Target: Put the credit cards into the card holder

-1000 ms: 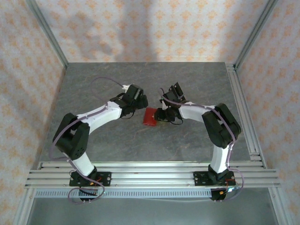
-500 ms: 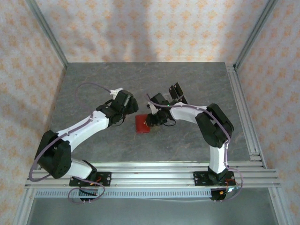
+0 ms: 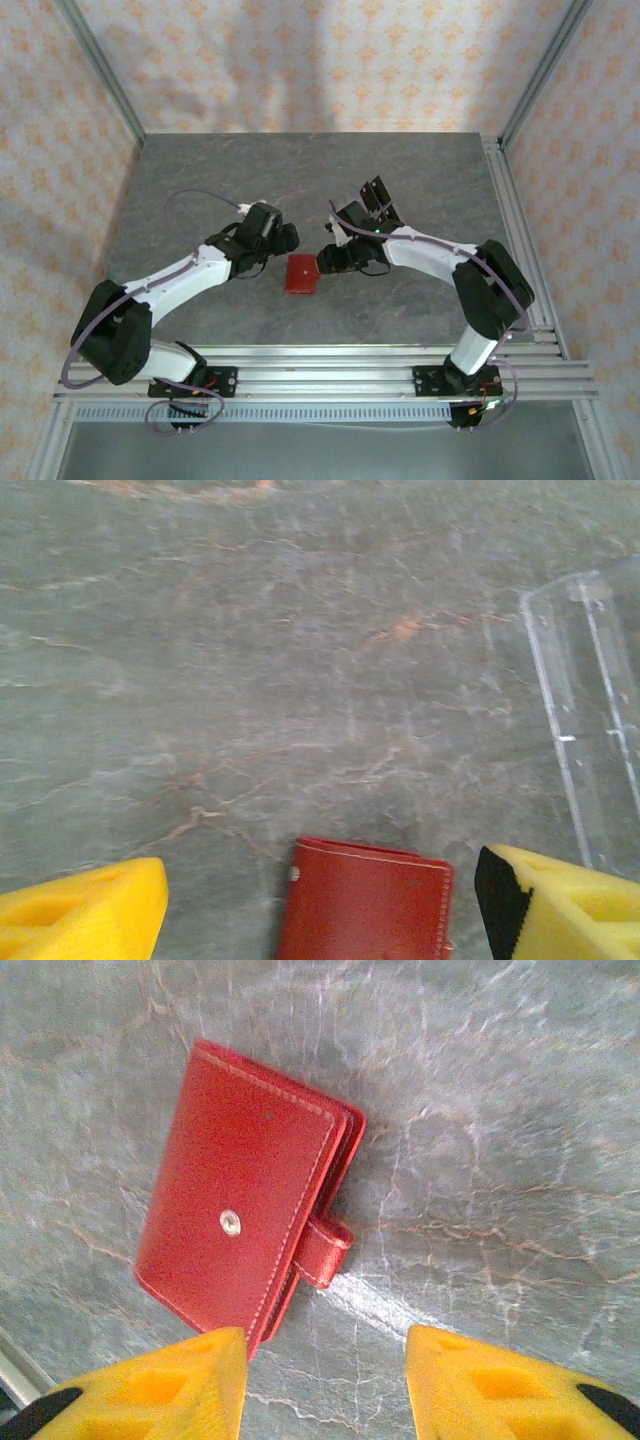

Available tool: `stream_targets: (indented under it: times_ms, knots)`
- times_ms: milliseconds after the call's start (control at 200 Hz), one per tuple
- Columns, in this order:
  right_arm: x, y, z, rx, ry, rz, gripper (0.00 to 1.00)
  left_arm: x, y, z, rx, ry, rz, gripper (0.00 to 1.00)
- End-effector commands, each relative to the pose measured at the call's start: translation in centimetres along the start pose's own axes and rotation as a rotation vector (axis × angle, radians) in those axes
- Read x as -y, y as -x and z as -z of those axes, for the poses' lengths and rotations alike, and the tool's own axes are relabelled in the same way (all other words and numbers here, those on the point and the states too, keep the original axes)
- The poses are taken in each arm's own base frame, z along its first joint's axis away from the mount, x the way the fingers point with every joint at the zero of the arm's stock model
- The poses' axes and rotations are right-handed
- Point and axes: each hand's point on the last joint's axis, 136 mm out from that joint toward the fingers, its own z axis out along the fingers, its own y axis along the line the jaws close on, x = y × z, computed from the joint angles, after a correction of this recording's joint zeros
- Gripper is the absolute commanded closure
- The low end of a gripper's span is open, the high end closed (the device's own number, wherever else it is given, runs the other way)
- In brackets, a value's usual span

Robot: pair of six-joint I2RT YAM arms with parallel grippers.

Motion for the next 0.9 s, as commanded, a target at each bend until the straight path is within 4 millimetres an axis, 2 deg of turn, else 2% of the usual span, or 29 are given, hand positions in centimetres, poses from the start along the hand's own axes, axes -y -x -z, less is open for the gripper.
stream_targets:
  times_ms: [0, 215, 541, 691, 891]
  knots:
    - [1.2, 0.1, -0.1, 0.032, -0.051, -0.092, 0.54, 2.3, -0.3, -1.3, -0.024, -0.115, -0.010, 0.18]
    - [1.4, -0.1, -2.3, 0.047, -0.016, -0.173, 0.53, 5.0, -0.5, -2.9, -0.058, -0.224, 0.009, 0.18]
    - [1.2, 0.1, -4.8, 0.017, -0.024, -0.166, 0.52, 5.2, -3.1, -5.2, -0.115, -0.239, 0.019, 0.18]
    - [3.2, -0.4, -5.3, -0.008, -0.132, -0.157, 0.54, 4.3, -4.3, -6.2, -0.136, -0.195, 0.006, 0.18]
    - [6.5, -1.7, -4.1, -0.015, -0.293, -0.180, 0.57, 2.5, -5.8, -7.2, -0.162, -0.127, -0.002, 0.18]
